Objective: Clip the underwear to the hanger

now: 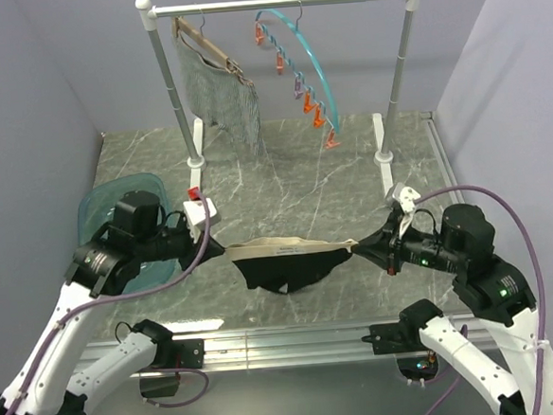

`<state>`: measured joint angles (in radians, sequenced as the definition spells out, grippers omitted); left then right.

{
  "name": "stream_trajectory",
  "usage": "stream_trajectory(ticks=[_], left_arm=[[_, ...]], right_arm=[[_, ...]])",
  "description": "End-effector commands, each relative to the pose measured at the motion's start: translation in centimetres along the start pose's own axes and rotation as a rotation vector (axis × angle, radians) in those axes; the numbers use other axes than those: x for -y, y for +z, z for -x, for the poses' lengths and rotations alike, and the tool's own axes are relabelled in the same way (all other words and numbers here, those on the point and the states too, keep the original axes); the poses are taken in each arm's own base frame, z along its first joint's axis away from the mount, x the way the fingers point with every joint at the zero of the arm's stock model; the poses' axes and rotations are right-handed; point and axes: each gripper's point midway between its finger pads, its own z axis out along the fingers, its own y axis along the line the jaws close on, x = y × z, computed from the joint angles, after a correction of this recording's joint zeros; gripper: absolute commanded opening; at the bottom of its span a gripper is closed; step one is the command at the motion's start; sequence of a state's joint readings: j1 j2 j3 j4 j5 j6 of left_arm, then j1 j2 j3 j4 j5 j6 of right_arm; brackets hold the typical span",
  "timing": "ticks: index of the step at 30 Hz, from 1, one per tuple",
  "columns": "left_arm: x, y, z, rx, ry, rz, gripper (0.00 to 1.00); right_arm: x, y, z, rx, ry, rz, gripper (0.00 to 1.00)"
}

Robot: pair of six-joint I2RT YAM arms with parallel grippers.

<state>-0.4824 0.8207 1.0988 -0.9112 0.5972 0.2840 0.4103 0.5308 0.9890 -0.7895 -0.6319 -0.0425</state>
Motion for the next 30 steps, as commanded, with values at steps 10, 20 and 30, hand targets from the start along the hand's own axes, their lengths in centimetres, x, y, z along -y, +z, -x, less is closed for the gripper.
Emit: stream_trajectory(ticks=[10,20,30], left_arm=[[-8.9,8.7,-3.5,-0.178,-0.292,0.127,0.00],[-17.7,10.4,-8.7,-0.295,-0.474,0.407,0.44],[-13.6,12.1,-7.7,-0.148,-0.609,0.229,0.51]], right_arm=[[10.0,8.6,-4.7,-0.252,0.246,-0.259,0.00],[20.7,12.3,-8.2,-0.426,0.342,-0.507,0.75],[14.5,14.7,-10.3,-0.443,0.455,-0.121,0.46]])
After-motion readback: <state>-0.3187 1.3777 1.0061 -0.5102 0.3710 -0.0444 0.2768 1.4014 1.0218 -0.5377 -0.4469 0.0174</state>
